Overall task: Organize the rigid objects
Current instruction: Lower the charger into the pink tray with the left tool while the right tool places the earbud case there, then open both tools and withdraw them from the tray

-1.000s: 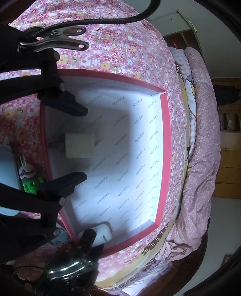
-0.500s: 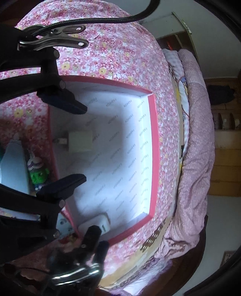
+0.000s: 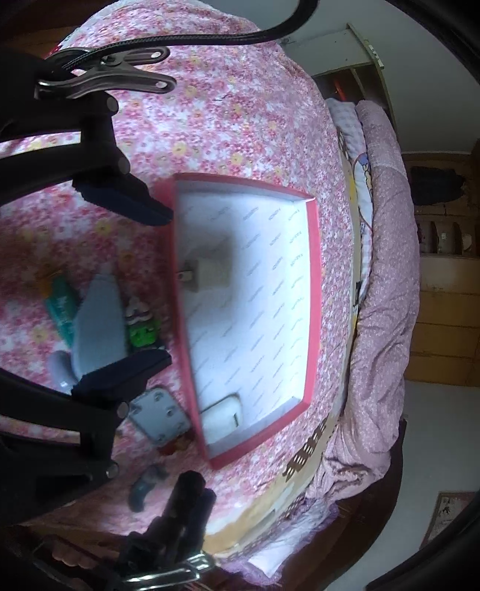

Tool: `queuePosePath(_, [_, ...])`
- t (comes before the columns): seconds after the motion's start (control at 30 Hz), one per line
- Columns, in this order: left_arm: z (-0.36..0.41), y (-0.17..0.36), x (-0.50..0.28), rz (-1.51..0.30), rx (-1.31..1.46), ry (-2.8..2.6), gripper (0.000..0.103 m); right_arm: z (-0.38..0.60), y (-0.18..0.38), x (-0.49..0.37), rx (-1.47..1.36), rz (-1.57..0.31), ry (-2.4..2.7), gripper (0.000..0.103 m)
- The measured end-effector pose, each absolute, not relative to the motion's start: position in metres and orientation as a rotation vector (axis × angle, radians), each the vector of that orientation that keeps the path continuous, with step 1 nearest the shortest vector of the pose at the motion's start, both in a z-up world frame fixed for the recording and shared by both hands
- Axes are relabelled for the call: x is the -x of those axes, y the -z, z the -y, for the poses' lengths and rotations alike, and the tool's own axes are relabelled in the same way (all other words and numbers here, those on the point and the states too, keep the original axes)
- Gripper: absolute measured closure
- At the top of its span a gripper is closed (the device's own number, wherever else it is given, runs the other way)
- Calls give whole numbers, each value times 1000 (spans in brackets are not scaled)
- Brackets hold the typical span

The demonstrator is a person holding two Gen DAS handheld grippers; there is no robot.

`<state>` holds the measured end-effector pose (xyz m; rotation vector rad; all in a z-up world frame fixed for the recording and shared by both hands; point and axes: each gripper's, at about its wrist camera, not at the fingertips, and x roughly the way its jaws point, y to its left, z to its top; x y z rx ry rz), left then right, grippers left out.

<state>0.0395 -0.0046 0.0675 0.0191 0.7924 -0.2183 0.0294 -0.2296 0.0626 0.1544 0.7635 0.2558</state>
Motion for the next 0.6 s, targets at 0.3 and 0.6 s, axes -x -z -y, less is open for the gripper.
queuePosePath(0.3, [-5,-63,-13,-809,14,260,30,242,-44,3,-216,-849,-304,42])
queuePosePath(0.6, [-17,-53,2,-823,28,245,30,242,-38,39,-216,-882,-347,42])
